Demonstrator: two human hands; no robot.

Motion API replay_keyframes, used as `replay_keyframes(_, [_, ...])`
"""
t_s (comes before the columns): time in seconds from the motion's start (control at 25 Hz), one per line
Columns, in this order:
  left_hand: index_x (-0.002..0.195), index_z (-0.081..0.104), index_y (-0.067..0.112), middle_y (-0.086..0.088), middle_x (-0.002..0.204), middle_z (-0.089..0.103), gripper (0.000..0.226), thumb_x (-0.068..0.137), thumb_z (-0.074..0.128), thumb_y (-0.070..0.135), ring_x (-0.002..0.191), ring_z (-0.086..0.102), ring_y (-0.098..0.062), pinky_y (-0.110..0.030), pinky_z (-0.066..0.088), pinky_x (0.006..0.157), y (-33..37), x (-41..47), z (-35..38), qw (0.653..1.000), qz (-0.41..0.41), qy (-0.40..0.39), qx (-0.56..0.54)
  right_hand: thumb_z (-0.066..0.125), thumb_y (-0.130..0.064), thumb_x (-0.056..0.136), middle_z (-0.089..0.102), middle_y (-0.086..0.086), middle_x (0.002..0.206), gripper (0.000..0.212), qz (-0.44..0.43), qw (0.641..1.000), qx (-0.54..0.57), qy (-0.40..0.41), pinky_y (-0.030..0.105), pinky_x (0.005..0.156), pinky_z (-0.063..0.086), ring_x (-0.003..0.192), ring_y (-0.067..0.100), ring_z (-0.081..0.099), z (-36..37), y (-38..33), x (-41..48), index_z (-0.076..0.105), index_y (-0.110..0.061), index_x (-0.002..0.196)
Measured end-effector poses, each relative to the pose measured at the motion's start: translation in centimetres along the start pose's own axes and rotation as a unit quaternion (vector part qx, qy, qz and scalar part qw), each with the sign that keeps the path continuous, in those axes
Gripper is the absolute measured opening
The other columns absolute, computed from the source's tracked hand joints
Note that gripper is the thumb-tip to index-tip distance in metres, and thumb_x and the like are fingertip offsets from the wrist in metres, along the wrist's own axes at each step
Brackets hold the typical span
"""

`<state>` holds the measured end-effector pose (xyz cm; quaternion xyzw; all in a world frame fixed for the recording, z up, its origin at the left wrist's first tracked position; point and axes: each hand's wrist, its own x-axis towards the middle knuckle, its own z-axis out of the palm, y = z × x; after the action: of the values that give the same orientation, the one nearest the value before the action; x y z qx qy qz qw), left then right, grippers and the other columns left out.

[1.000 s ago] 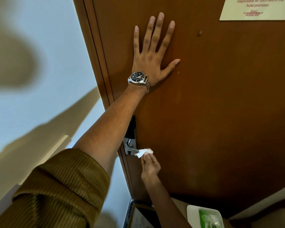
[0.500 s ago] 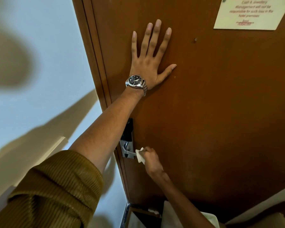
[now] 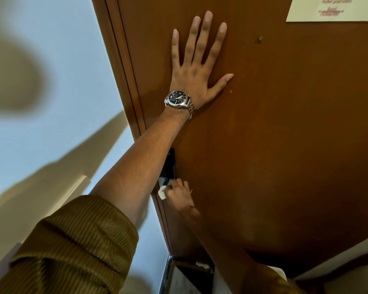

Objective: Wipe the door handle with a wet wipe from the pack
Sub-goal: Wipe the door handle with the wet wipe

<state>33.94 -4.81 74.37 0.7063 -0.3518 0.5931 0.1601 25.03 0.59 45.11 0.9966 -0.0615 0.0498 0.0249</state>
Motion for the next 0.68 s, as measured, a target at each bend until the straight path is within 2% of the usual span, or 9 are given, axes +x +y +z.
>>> replay_keyframes(0.08, [0.159,0.039,0.018,-0.02,0.163,0.036,0.085,0.1,0.035,0.079,0.153,0.032,-0.04,-0.071,0.021,0.122,0.0,-0.2,0.0,1.0,0.0,-0.003,0.002,0.057,-0.012,0.088,0.06,0.02,0.118,0.022,0.051,0.999,0.016,0.012,0.051,0.095,0.041,0.113,0.035,0.05,-0.3,-1.4,0.7,0.067,-0.007,0.108])
replay_keyframes(0.16, [0.16,0.038,0.018,-0.02,0.164,0.036,0.085,0.1,0.034,0.079,0.153,0.032,-0.04,-0.071,0.02,0.123,0.0,-0.1,0.0,1.0,0.001,-0.005,0.004,0.057,-0.012,0.086,0.065,0.018,0.107,0.02,0.067,0.997,0.013,0.036,0.05,0.09,0.044,0.104,0.035,0.054,-0.2,-2.3,0.4,0.071,-0.007,0.099])
replay_keyframes(0.28, [0.16,0.037,0.019,-0.02,0.163,0.036,0.086,0.1,0.033,0.08,0.153,0.033,-0.04,-0.071,0.02,0.122,0.0,0.0,-0.1,1.0,0.004,-0.005,0.003,0.059,-0.013,0.081,0.068,0.016,0.102,0.02,-0.019,0.994,-0.065,0.083,0.05,0.085,0.049,0.099,0.033,0.058,0.5,-1.7,-0.9,0.075,-0.008,0.093])
replay_keyframes(0.4, [0.16,0.036,0.02,-0.02,0.164,0.036,0.085,0.1,0.034,0.08,0.153,0.032,-0.039,-0.071,0.02,0.122,0.0,0.0,0.0,1.0,0.004,-0.001,0.001,0.067,-0.012,0.08,0.065,0.018,0.118,0.028,-0.15,0.972,-0.116,0.138,0.051,0.086,0.05,0.104,0.032,0.059,1.4,1.2,-2.1,0.07,-0.006,0.107])
replay_keyframes(0.48, [0.16,0.035,0.02,-0.02,0.164,0.035,0.086,0.1,0.033,0.08,0.153,0.031,-0.039,-0.071,0.02,0.122,0.0,-0.1,0.0,1.0,0.004,-0.005,0.002,0.074,-0.018,0.079,0.06,0.017,0.128,0.041,-0.181,0.968,-0.119,0.124,0.051,0.092,0.048,0.111,0.031,0.057,1.6,3.7,-3.4,0.065,-0.006,0.118])
replay_keyframes(0.6, [0.16,0.035,0.019,-0.02,0.164,0.034,0.086,0.1,0.034,0.08,0.154,0.03,-0.039,-0.071,0.02,0.123,0.1,0.0,0.0,1.0,0.006,-0.006,-0.001,0.071,-0.02,0.083,0.059,0.014,0.13,0.058,-0.136,0.981,-0.087,0.107,0.048,0.097,0.046,0.118,0.03,0.055,1.9,7.1,-5.3,0.051,-0.006,0.136])
replay_keyframes(0.68, [0.16,0.035,0.018,-0.02,0.165,0.034,0.086,0.1,0.035,0.08,0.154,0.03,-0.039,-0.071,0.019,0.123,0.0,-0.1,0.1,1.0,0.006,-0.006,-0.003,0.06,-0.016,0.092,0.051,0.011,0.138,0.054,-0.065,0.992,0.005,0.105,0.043,0.103,0.041,0.127,0.028,0.047,1.9,8.4,-5.9,0.042,-0.013,0.143])
